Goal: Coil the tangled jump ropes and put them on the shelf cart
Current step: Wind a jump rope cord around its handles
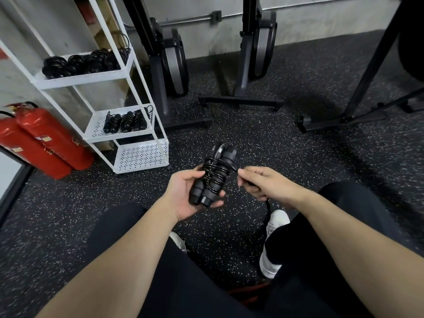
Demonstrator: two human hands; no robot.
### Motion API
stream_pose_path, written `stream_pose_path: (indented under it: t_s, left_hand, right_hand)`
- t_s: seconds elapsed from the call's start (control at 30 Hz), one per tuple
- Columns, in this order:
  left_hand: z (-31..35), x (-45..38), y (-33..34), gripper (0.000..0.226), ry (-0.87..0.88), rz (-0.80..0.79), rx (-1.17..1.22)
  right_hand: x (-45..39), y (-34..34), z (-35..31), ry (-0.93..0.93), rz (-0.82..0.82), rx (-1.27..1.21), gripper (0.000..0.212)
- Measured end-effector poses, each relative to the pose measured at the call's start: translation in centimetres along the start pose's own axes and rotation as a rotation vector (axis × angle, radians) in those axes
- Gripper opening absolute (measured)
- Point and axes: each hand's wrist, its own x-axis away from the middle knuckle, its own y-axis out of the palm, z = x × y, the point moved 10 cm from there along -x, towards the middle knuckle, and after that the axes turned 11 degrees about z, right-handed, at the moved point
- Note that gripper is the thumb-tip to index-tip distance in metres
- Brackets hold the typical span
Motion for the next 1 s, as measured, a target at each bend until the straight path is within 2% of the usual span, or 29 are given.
stream_pose_path:
  t_s: [0.1, 0.23, 0.33, 0.47, 0.57, 0.67, 0.77, 0.9, 0.93, 1.0]
  left_hand:
    - [1.2, 0.1, -0.3, 0.057, 0.059, -0.020, 0.141]
    - [2.1, 0.8, -0.3, 0.057, 0.111, -0.060, 0.130]
    - [2.1, 1.5, 0.2, 0.054, 0.115, -0.090, 0.091]
    - [1.5, 1.6, 0.3, 0.058, 0.063, -0.109, -0.014]
    - [0.6, 1.5, 0.5, 0.068, 0.017, -0.118, -0.148]
    - [-0.6, 1.4, 0.7, 0.084, -0.014, -0.128, -0.347]
    - [-1.7, 1.7, 1.1, 0.072, -0.070, -0.177, -0.498]
    - [-2.8, 1.7, 1.2, 0.052, -0.082, -0.209, -0.703]
    - [-3.0, 1.4, 1.0, 0.057, -0.070, -0.210, -0.771]
    - [-3.3, 0.8, 0.8, 0.077, 0.008, -0.208, -1.028]
  right_hand:
    - [0.2, 0.0, 0.1, -0.004, -0.037, -0.018, 0.030]
    - [0.3, 0.0, 0.7, 0.070, -0.076, -0.048, 0.037]
    - [0.7, 0.2, 1.3, 0.144, -0.111, 0.067, 0.043]
    - [0.3, -1.4, 2.0, 0.192, 0.021, 0.227, 0.051]
    - [0.2, -2.1, 2.6, 0.233, 0.059, 0.202, 0.048]
    - [0.4, -2.3, 2.9, 0.256, 0.084, 0.289, 0.044]
    - [0.1, -2.9, 3.4, 0.268, 0.130, 0.350, 0.039]
    - [-0.4, -3.3, 3.8, 0.250, 0.159, 0.307, 0.016]
    - [-0.4, -3.2, 3.6, 0.229, 0.169, 0.301, 0.008]
    - [-0.7, -3.1, 3.4, 0.192, 0.178, 0.289, 0.013]
